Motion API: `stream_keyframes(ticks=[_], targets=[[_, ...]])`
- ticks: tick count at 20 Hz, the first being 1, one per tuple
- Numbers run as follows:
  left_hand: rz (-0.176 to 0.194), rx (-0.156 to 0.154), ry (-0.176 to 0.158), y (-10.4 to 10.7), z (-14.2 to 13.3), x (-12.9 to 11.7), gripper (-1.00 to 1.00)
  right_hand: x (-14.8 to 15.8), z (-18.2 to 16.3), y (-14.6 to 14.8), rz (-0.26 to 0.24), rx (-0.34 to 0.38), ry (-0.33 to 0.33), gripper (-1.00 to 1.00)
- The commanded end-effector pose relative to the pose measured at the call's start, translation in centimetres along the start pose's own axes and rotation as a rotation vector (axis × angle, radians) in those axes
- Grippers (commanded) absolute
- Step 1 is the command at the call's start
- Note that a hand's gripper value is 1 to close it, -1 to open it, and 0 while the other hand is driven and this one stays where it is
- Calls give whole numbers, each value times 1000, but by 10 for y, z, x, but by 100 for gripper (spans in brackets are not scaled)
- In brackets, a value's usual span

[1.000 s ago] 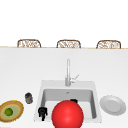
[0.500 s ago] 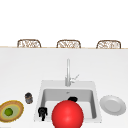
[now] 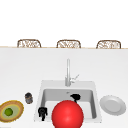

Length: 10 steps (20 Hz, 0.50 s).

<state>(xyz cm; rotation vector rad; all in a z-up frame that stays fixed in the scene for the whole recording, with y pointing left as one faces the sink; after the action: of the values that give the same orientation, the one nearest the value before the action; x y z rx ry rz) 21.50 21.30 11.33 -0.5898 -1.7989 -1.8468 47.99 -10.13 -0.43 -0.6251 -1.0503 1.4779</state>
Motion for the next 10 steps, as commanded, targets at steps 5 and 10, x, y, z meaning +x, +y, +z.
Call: stream_keyframes(ticks=[5,10], targets=[[0,0,0,0,0,0,0,-3,0,-3,24,-6,-31,-100],[0,0,0,0,0,0,0,-19,29,-24,39,-118,-61,-100]])
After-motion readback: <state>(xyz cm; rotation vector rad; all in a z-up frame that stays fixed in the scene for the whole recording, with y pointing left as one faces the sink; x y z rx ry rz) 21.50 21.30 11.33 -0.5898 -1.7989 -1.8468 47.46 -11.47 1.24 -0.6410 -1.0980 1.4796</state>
